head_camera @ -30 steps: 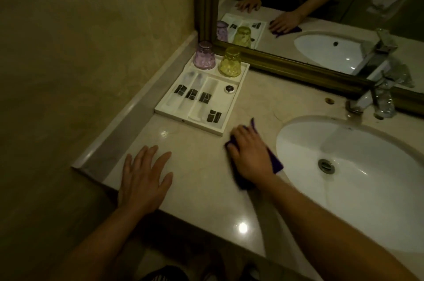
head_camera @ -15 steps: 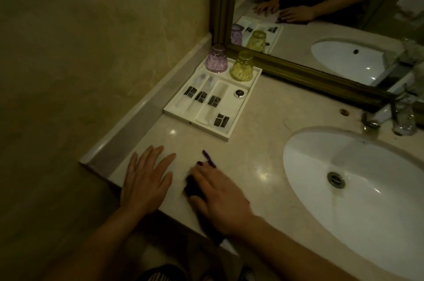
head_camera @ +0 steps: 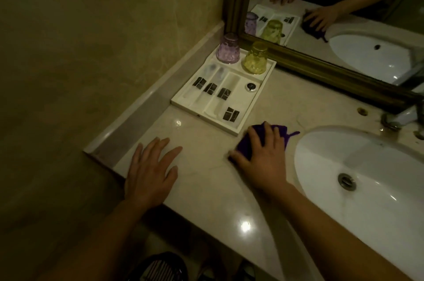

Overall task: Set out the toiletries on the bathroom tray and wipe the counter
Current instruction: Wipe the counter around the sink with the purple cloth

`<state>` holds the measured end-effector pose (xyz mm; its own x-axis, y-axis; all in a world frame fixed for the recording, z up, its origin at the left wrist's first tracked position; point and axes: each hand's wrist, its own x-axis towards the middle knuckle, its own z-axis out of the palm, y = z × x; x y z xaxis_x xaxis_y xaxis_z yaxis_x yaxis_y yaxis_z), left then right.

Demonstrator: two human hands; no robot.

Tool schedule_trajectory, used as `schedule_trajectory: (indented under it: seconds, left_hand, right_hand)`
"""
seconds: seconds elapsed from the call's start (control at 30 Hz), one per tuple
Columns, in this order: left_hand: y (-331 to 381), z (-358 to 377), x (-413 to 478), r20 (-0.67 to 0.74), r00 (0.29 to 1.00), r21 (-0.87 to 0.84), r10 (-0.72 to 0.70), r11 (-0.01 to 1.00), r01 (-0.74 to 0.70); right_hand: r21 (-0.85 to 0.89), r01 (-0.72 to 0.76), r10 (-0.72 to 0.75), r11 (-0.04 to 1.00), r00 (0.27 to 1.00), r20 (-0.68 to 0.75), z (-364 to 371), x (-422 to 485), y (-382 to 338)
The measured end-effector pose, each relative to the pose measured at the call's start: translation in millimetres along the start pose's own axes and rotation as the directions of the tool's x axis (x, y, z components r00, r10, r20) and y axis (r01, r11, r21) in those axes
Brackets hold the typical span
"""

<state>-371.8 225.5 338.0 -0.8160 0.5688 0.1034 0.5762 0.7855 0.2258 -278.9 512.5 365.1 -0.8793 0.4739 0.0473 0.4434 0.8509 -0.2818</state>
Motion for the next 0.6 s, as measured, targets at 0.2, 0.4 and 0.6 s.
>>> schedule_trajectory:
  seconds: [0.2, 0.4, 0.6]
  left_hand:
    - [4, -5, 0, 0.011, 1.000, 0.003, -0.010, 1.000, 0.010]
    - [5, -6, -1, 0.018, 1.000, 0.001, -0.012, 1.000, 0.012]
    - [12, -5, 1, 0.075, 0.996, 0.048, -0.053, 0.998, 0.049]
  right_hand:
    - [0.028, 0.038, -0.042, 0.999, 0.986, 0.163, -19, 7, 21]
    - [0.005, 0.274, -0.274, 0.962, 0.957, 0.098, 3, -151, 2]
    - [-0.025, -0.067, 0.068, 0.997, 0.997, 0.020, -22, -131, 42]
